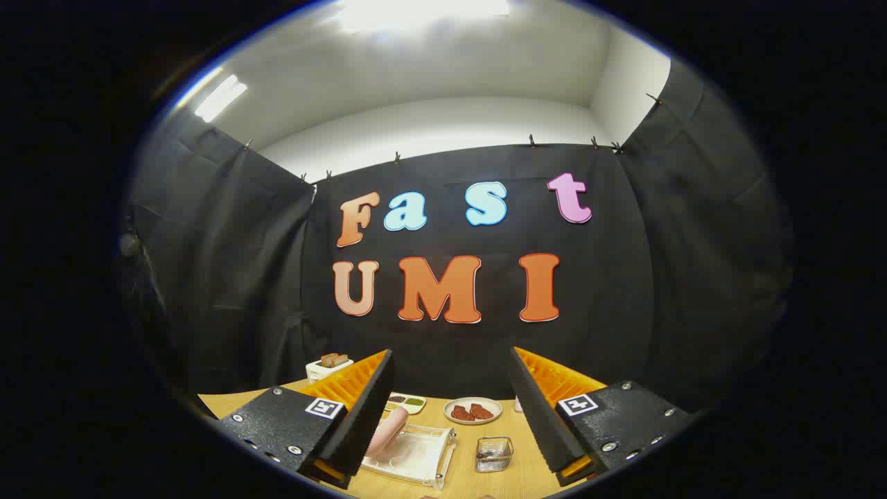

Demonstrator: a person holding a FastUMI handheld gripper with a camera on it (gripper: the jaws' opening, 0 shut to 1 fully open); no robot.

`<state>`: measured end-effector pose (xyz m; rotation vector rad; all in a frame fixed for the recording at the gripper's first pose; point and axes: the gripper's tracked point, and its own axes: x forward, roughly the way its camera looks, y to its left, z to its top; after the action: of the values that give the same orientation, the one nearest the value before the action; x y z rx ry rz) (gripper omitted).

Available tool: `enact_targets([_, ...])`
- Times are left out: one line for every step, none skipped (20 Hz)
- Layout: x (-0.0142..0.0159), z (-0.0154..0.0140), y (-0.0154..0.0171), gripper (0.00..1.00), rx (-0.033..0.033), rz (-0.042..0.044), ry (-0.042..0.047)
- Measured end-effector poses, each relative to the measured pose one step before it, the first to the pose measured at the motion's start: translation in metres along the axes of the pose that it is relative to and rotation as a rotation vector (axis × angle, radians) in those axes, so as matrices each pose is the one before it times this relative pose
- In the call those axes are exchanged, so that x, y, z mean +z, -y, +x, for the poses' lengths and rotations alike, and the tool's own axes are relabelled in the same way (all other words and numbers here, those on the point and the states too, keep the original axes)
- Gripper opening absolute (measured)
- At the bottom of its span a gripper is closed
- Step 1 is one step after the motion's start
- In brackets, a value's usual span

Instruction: Take the plate from the dish rack, then take the spoon from the basket and place it into the plate.

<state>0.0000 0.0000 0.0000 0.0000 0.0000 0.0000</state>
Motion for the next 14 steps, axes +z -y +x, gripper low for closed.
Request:
enact_targets([0.00033,-0.00418,0.00324,0.97,-0.01686,-0.00695,-0.00759])
enact_targets([0.00592,-0.00422,0.00069,0.97,-0.00557,-0.00668,0.00682])
enact_targets([0.00785,-0.00407,-0.00406,0.97,0.00244,-0.00115,0.0121])
enact_targets([0.00552,-0.00483,-0.0026,0.97,0.00294,0.00391,0.00743])
enact_targets([-0.00001,-0.00353,-0.00128,0.97,0.00219,0.00748,-0.00301])
enact_targets([-0.0006,-0.003,-0.0017,0.97,0.00418,0.01314,-0.00825])
enact_targets([-0.00145,-0.00301,-0.00449,0.97,0.00901,0.01629,-0.01313])
enact_targets([-0.00197,-0.00336,-0.00481,0.97,0.01547,0.01739,-0.01457])
enact_targets([-0.00026,-0.00179,-0.00587,0.97,0.01685,0.01992,-0.00902])
enact_targets([-0.00003,-0.00122,-0.00617,0.97,0.0198,0.01898,-0.00442])
enact_targets([-0.00027,0.00011,-0.00541,0.96,0.01308,0.01129,-0.00108])
enact_targets([-0.00212,0.00143,-0.00442,0.97,0.01083,0.0023,-0.00219])
enact_targets([-0.0019,0.0017,-0.00471,0.96,0.00613,-0.00549,-0.00183])
enact_targets([-0.00321,0.0009,-0.00345,0.97,0.00065,-0.00871,-0.00359])
